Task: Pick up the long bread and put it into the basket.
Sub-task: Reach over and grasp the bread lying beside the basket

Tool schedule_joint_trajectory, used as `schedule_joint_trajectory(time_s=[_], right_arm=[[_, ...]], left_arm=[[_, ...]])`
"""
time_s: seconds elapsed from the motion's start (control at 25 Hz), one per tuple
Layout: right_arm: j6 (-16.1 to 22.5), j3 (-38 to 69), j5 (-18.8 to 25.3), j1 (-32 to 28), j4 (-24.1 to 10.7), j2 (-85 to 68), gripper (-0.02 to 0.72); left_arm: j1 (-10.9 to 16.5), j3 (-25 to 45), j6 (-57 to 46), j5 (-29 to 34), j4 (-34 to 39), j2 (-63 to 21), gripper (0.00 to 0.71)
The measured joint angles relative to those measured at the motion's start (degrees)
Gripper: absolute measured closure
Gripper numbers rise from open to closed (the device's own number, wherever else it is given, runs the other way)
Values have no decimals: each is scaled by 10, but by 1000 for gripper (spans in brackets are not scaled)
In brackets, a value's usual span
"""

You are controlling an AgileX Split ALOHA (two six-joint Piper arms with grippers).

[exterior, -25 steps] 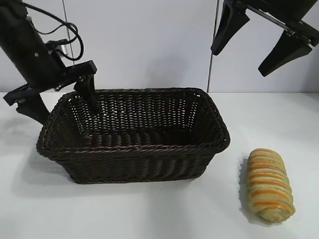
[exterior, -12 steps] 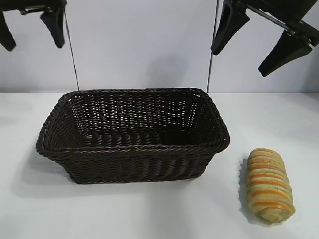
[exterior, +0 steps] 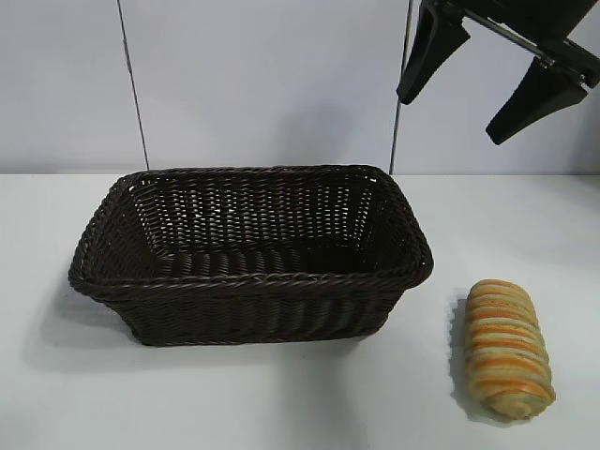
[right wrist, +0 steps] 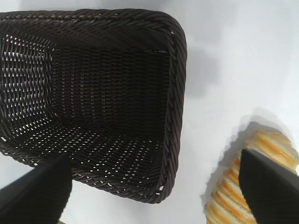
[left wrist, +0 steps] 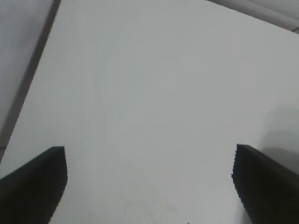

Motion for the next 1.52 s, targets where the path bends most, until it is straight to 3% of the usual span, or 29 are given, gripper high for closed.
schedule_joint_trajectory(time_s=[0.16, 0.28, 0.52, 0.64, 0.8, 1.24, 1.52], right_arm=[[0, 0, 0, 0, 1, 0, 8], [0, 0, 0, 0, 1, 0, 8], [-1, 0, 0, 0, 1, 0, 8], [-1, 0, 0, 0, 1, 0, 8], [-1, 0, 0, 0, 1, 0, 8], [-10, 0, -1, 0, 2, 0, 8], [-12, 0, -1, 0, 1, 0, 8]], left_arm=[[-6, 0, 24, 4, -13, -109, 16], [-34, 0, 27, 6, -13, -206, 16], [-164, -1, 29, 16, -15, -380, 16], [-198, 19, 29, 16, 26, -459, 16], [-203, 125, 34, 17, 87, -563, 16], [-203, 556, 42, 16, 53, -792, 16], [-203, 718, 42, 16, 52, -846, 16]])
